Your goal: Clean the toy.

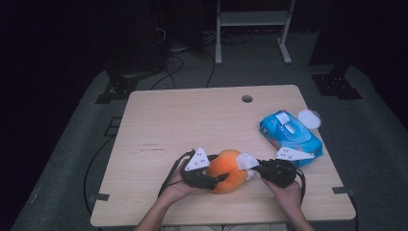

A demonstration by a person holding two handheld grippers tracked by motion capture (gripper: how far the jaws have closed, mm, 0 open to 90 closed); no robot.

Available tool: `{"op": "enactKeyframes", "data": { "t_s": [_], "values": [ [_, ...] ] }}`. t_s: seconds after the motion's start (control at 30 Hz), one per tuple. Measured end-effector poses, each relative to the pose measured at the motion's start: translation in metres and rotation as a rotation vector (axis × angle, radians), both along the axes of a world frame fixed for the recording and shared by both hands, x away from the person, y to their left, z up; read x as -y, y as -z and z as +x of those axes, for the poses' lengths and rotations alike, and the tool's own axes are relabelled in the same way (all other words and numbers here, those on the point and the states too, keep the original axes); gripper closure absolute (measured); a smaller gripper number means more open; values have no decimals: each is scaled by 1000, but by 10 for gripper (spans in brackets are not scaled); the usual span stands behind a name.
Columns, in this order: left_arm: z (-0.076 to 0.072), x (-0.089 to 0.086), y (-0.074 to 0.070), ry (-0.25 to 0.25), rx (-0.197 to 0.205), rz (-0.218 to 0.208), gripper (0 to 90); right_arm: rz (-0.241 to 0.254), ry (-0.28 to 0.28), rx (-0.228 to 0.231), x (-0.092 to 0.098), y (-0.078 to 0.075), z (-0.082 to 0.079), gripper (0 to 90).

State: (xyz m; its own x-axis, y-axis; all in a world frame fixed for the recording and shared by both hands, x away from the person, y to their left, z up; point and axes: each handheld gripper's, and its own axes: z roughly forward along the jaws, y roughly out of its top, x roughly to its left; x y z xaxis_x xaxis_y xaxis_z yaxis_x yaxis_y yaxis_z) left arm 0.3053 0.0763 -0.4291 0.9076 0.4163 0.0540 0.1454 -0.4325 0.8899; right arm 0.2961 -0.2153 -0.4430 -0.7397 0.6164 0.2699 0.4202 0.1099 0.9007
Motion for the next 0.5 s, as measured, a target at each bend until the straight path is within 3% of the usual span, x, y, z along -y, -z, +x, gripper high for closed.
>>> {"op": "enactKeyframes", "data": {
  "t_s": [0.1, 0.17, 0.23, 0.3, 0.37, 0.43, 0.5],
  "values": [
    [-1, 2, 0, 4, 10, 8, 279, 7, -77, 48, -17, -8, -10, 805],
    [-1, 1, 0, 7, 7, 9, 275, -14, -122, 90, -28, -14, -15, 805],
    [1, -1, -2, 6, -28, -13, 258, -16, -110, 79, -27, -13, -13, 807],
    [6, -5, -3, -14, -75, -52, 199, -11, -80, 58, -19, -8, -9, 807],
    [10, -7, -1, -36, -112, -65, 134, -24, -56, 46, -12, -5, -5, 807],
    [12, -8, 3, -32, -144, -55, 101, -7, -27, 17, -5, -1, -1, 807],
    [12, -7, 7, -20, -155, -46, 143, 1, -22, 9, -4, 0, 0, 807]
  ]
}}
